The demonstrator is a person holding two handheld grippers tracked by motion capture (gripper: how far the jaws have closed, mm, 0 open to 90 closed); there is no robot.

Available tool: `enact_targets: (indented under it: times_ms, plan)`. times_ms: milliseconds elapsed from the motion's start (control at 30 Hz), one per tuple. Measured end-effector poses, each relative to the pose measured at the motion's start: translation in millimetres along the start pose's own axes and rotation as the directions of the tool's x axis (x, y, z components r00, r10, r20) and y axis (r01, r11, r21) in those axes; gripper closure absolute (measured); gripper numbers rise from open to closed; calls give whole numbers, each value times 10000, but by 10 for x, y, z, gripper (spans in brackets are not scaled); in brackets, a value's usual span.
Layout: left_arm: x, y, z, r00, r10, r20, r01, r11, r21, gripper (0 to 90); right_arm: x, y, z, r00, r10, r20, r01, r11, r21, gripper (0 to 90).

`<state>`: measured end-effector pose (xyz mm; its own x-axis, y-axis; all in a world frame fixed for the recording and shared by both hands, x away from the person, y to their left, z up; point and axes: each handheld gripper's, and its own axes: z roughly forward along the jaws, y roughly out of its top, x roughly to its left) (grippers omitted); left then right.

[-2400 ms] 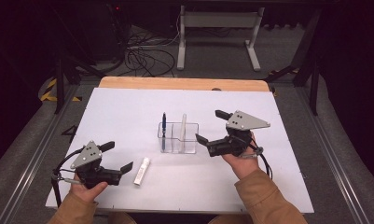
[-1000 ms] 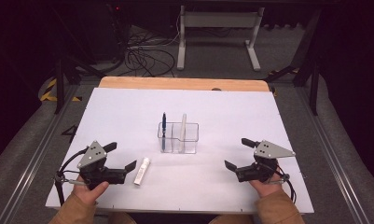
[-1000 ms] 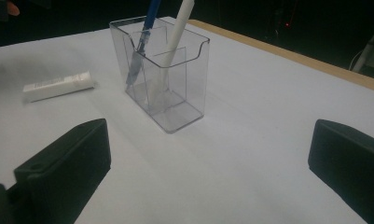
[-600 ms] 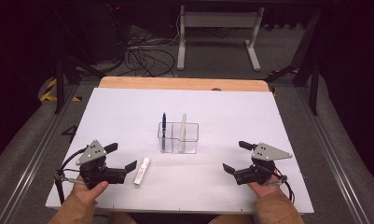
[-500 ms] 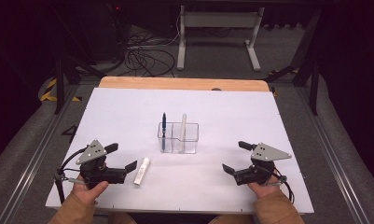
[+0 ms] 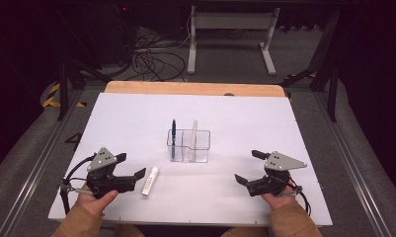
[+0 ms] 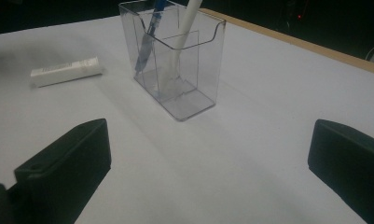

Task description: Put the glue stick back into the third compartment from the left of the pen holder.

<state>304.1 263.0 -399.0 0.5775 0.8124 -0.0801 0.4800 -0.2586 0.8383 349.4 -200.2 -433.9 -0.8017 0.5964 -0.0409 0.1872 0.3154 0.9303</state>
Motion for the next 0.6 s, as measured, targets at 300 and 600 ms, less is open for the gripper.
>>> enact_targets:
  times_ms: [300,600]
  plan:
    - [-45,70,19,9989,-455,-114,463,9946,931,183,2,-4,19,10000,-32,-79,33,9999,124,0]
    - [-40,109,6,9953,-920,-291,949,9881,1208,272,-3,-5,27,9998,-15,-197,17,9999,101,0]
